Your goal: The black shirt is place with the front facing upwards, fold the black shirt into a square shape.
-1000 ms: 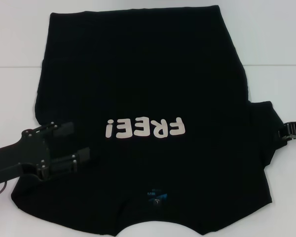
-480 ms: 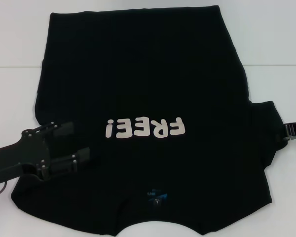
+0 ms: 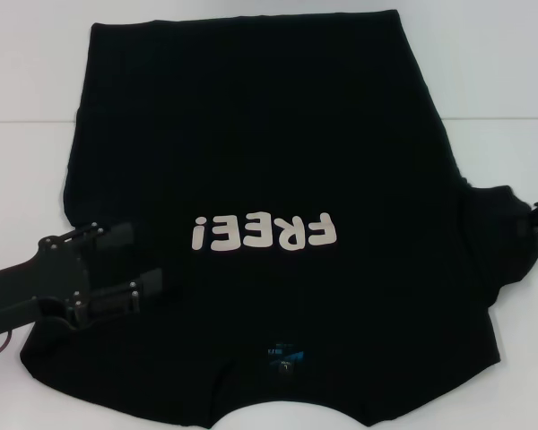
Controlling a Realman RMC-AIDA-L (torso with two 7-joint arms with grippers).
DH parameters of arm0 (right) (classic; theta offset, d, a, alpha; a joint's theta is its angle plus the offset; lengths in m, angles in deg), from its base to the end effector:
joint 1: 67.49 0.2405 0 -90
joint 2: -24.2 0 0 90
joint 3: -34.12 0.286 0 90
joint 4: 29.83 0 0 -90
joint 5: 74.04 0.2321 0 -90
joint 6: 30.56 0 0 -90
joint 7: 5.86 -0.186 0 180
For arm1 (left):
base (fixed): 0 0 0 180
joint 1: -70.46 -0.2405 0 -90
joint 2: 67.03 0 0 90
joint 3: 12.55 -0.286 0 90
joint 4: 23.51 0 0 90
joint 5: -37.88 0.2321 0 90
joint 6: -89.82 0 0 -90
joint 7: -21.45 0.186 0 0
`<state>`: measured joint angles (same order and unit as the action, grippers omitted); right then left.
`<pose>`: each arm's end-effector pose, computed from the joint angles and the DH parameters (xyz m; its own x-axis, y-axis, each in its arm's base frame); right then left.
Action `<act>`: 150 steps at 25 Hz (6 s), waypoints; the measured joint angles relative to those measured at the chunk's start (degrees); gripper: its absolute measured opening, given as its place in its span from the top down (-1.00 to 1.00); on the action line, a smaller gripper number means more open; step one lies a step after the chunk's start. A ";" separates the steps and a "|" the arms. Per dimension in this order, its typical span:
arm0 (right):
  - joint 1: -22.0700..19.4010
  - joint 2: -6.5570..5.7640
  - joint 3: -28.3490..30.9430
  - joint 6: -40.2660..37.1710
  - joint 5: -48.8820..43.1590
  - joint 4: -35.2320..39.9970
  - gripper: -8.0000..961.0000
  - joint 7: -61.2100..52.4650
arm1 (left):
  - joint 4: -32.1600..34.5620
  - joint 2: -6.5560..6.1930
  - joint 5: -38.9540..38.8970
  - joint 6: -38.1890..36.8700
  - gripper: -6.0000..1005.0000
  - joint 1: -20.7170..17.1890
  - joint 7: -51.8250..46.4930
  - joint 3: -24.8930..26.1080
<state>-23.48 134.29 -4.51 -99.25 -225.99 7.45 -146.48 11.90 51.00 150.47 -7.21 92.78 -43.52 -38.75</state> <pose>0.3456 0.4743 0.0247 0.3443 -0.8880 -0.3049 -0.8786 -0.1903 -0.4380 -0.3297 0.3310 -0.0095 0.7435 0.2030 0.6372 0.4717 -0.8346 -0.2844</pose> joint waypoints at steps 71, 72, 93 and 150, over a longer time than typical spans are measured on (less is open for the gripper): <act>-14.70 6.97 -1.34 -23.29 44.90 3.59 -0.46 63.62 | 3.14 -7.03 2.30 -5.34 -0.68 -0.42 -49.05 2.86; -15.33 7.68 -1.48 -23.15 44.51 3.44 -0.46 66.07 | 4.50 -7.31 4.13 -5.39 -0.68 -0.44 -52.26 3.15; -13.83 9.79 -4.40 -15.12 41.04 -10.65 -0.84 83.63 | 15.17 -5.84 37.92 3.10 -0.68 5.03 -70.98 0.54; -13.30 9.63 -4.65 -16.48 41.48 -11.10 -0.82 81.27 | 9.84 -5.40 38.55 5.28 -0.22 7.55 -67.91 -1.85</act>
<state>-36.78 143.92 -9.17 -115.73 -184.51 -3.65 -65.21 21.74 45.60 189.02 -1.93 100.33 -111.43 -40.60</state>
